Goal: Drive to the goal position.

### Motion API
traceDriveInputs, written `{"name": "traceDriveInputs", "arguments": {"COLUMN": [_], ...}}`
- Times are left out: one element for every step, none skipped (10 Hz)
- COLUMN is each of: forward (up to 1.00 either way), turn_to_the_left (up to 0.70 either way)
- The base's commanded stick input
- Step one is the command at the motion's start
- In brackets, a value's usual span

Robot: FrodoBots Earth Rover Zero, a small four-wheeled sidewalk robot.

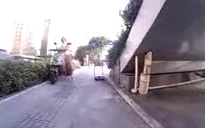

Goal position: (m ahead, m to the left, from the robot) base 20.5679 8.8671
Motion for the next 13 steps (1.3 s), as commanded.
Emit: {"name": "traceDriveInputs", "arguments": {"forward": [0.45,0.45,0.45,0.45,0.45,0.45,0.45,0.45,0.45,0.45,0.45,0.45,0.45], "turn_to_the_left": [0.0,0.0,0.0,0.02,0.03,0.19,0.26,0.03,0.0,0.0,0.0,0.0,0.0]}}
